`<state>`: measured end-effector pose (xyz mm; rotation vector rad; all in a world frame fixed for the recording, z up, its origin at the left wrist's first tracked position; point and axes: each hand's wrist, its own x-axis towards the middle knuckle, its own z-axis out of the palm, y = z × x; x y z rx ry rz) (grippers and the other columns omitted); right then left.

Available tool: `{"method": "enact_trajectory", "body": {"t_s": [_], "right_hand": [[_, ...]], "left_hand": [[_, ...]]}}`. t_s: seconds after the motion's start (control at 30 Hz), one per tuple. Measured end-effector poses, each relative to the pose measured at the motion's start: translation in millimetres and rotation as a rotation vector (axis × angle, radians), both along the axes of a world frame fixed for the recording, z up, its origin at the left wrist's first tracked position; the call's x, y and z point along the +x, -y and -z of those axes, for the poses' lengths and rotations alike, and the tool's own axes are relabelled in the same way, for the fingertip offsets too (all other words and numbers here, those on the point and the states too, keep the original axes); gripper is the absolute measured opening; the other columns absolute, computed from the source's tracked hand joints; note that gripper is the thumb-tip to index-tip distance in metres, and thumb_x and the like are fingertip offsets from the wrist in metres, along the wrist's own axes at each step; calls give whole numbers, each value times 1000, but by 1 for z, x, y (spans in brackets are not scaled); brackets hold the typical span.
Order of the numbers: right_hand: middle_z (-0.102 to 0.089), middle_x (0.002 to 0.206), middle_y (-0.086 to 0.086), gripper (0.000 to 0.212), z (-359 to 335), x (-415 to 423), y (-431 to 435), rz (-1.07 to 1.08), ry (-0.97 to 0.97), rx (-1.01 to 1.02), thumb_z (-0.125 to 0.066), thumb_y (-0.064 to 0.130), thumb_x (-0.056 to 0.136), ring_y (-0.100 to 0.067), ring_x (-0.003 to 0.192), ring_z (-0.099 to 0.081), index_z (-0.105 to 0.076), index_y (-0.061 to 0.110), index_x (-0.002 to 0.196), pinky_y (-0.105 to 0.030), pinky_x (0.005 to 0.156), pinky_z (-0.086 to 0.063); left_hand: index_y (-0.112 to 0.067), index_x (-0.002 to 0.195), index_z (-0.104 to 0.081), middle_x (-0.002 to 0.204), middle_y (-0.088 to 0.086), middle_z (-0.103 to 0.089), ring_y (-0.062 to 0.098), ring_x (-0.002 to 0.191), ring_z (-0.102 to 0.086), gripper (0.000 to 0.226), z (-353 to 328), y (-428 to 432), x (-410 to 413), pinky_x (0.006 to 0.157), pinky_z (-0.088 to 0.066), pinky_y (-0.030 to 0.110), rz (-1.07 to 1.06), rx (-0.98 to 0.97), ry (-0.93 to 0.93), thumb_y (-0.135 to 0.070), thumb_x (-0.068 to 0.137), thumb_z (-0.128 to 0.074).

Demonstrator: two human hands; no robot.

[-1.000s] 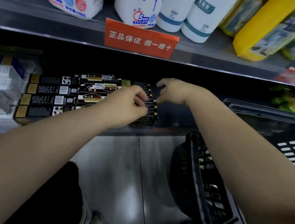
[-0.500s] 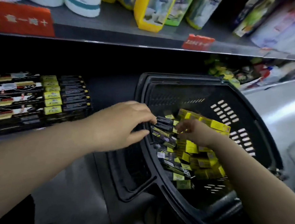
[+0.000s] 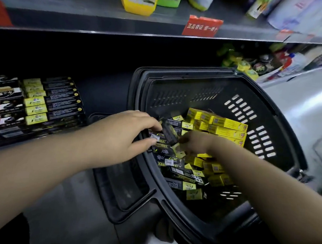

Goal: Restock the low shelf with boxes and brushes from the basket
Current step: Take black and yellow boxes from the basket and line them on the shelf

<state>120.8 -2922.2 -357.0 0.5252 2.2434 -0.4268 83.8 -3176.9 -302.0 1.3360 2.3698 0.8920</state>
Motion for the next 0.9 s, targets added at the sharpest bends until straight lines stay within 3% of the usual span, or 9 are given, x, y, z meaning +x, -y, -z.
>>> {"method": "enact_trajectory", "body": {"t_s": [0.07,0.13,0.27,0.33,0.43,0.5,0.57,0.6,0.9], "right_hand": [[-63,103,-9,28,-38,9,6,397,-55,-423,-67,23,86,-17,77,-69,-51,16,108,-21,67,-57],[-65,106,-8,44,-68,22,12,573,-128,-705,-71,21,74,-23,81,-72,-51,12,112,-26,69,-59],[-71,94,-1,49,-94,38,50,399,-198,-947,-66,27,71,-18,83,-71,-57,8,114,-23,71,-56],[-71,99,-5,43,-96,35,62,309,-281,-899,-62,35,76,-20,91,-69,-61,10,112,-25,77,-56],[-72,99,-6,39,-91,26,55,318,-356,-755,-51,45,87,-25,96,-68,-67,13,102,-30,84,-56],[-70,104,-7,32,-71,28,35,79,-302,-369,-49,39,94,-24,100,-66,-65,14,107,-31,88,-54],[-61,123,-8,36,-39,34,17,-310,-77,86,-53,32,94,-25,112,-58,-54,16,126,-32,91,-48],[-56,130,-8,42,-24,38,12,-403,22,175,-56,30,93,-26,116,-54,-48,17,133,-34,93,-46],[-54,129,-9,42,19,50,13,-422,121,49,-56,21,93,-27,114,-53,-44,16,133,-34,90,-46]], "left_hand": [[-35,129,-51,114,-30,-47,-15,100,-41,38,-6,-4,3,79,-27,-8,-107,72,121,-40,91,-46],[-29,131,-50,121,-23,-55,-14,100,-50,41,-10,-7,5,82,-33,-2,-230,191,332,-36,91,-49],[-16,131,-50,117,-5,-66,6,99,-65,52,-16,-13,11,96,-45,25,-363,304,986,-45,87,-52],[-12,109,-63,100,-1,-74,13,93,-69,33,-17,-16,15,88,-53,29,-394,403,1147,-36,89,-54],[-14,92,-65,83,-4,-75,12,85,-71,16,-17,-19,15,73,-58,27,-494,522,1206,-27,89,-57],[-16,88,-64,77,-5,-75,11,83,-71,12,-16,-17,12,71,-57,28,-527,522,1195,-27,88,-59],[-16,89,-64,79,-2,-75,12,80,-71,12,-17,-15,11,67,-58,28,-524,501,1204,-28,87,-60],[-16,90,-64,81,-1,-75,13,79,-72,13,-16,-14,11,65,-59,27,-516,493,1206,-29,87,-60],[-17,100,-63,88,0,-75,12,83,-71,25,-13,-10,7,65,-59,24,-440,423,1175,-34,82,-63]]}}
